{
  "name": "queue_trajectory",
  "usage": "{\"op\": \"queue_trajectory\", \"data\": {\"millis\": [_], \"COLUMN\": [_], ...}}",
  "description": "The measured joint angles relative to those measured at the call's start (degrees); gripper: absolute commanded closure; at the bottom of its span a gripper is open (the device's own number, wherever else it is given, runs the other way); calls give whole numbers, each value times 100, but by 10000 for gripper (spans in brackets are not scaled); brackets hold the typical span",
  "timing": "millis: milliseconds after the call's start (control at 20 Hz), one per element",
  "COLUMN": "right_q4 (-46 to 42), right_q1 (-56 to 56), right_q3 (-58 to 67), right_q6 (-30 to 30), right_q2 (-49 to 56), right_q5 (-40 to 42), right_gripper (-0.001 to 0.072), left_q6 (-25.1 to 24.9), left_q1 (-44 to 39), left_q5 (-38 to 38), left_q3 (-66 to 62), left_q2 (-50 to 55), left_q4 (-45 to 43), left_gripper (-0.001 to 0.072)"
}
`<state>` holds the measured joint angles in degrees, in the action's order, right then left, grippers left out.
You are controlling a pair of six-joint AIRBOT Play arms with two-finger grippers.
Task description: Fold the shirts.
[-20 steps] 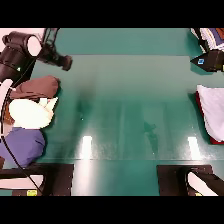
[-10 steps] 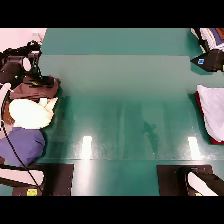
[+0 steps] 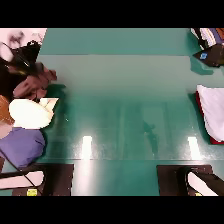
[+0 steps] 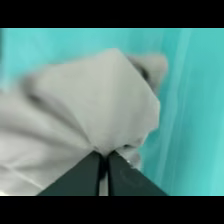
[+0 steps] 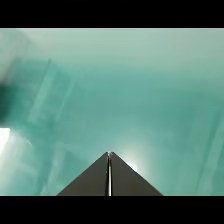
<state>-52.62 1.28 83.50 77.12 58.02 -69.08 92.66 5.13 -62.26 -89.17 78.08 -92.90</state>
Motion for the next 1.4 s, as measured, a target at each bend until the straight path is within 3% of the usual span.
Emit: {"op": "queue_trajectory", "data": {"millis": [150, 350, 650, 700, 750, 800, 1050, 1250, 1400], "right_q4": [24, 13, 9, 7, 7, 2, 0, -2, -2], "right_q1": [0, 0, 0, 0, 0, 0, 0, 0, 0], "right_q3": [463, 970, 1283, 1296, 1307, 1316, 1333, 1333, 1259], "right_q6": [-2, -7, -9, -9, -9, -11, -11, -9, -9], "right_q2": [9, 11, 11, 11, 11, 11, 11, 11, 11], "right_q5": [173, 251, 210, 149, 101, 44, -236, -389, -446], "right_gripper": [688, 688, 688, 688, 688, 688, 688, 688, 688], "left_q6": [-186, -297, -175, -166, -168, -186, -273, -245, -146], "left_q1": [-398, -1572, -3860, -4190, -4448, -4693, -5045, -4277, -3386], "left_q5": [-442, -876, -1316, -1287, -1235, -1169, -1071, -1104, -981], "left_q3": [-852, -1523, -1480, -1432, -1392, -1364, -1305, -1248, -905], "left_q2": [-874, -1591, -1032, -774, -514, -227, 763, 1012, 1176], "left_q4": [101, 149, 205, 291, 407, 549, 570, 136, 529], "left_gripper": [685, 685, 672, 415, 100, 61, 62, 62, 62]}}
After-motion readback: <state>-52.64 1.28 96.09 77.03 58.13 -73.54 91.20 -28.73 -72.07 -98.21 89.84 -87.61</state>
